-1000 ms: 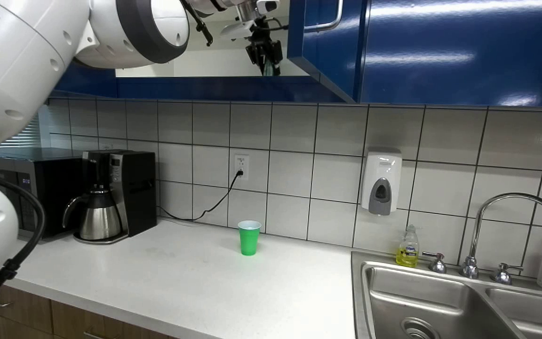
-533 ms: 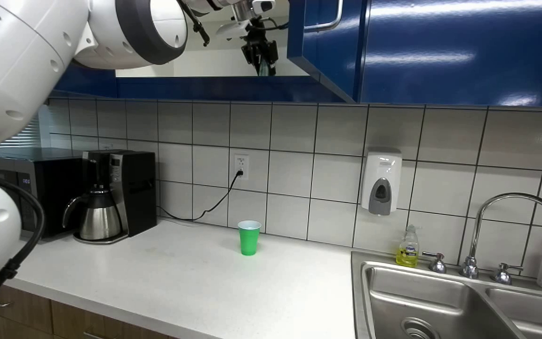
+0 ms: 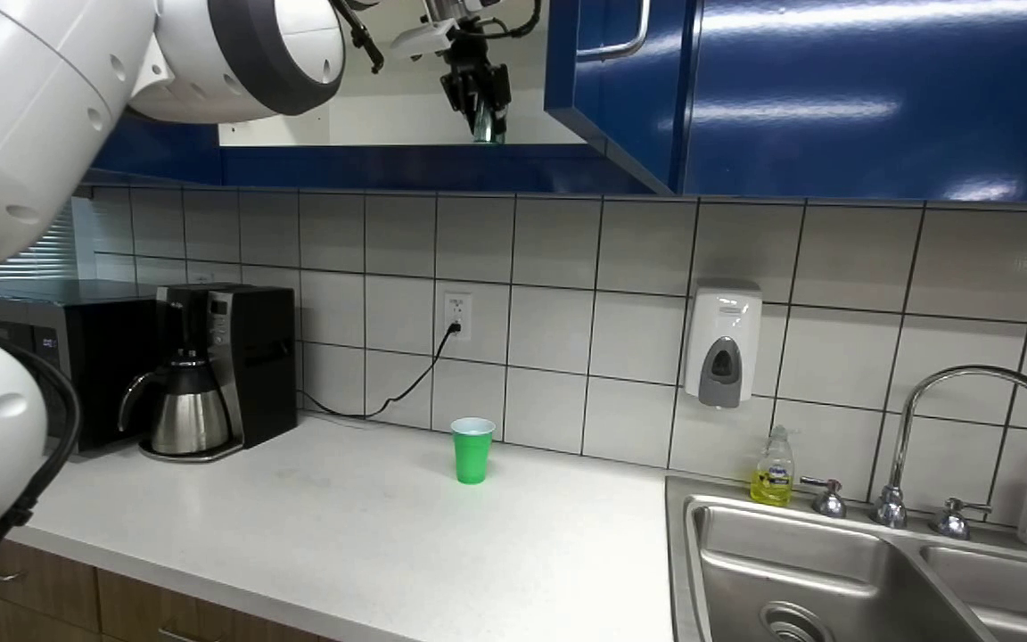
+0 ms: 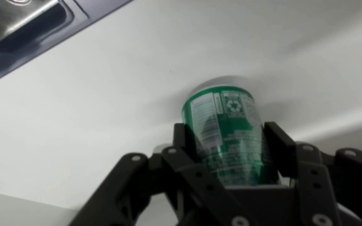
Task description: Put the green can on the counter.
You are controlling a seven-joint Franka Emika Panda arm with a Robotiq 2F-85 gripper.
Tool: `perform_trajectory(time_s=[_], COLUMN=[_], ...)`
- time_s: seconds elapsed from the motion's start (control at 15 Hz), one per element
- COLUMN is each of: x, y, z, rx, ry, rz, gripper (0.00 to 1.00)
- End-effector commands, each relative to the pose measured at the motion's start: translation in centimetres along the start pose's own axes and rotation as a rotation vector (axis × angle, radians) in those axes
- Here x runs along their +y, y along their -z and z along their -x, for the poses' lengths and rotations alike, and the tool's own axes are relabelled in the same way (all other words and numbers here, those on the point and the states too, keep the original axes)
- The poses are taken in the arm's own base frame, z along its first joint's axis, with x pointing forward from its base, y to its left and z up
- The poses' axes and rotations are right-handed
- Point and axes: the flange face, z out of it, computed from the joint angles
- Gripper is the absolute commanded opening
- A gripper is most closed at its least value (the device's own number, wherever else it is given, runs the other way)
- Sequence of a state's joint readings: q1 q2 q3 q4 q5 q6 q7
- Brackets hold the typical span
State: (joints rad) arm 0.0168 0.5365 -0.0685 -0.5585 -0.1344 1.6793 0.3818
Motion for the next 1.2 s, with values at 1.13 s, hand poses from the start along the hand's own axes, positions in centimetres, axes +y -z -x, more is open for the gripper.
perform_trajectory(time_s=[1.13], x=[1.3], y=[11.8], z=[3.6], rx=[-0.095], ry=[0.015], rz=[-0.040], gripper=[0.39])
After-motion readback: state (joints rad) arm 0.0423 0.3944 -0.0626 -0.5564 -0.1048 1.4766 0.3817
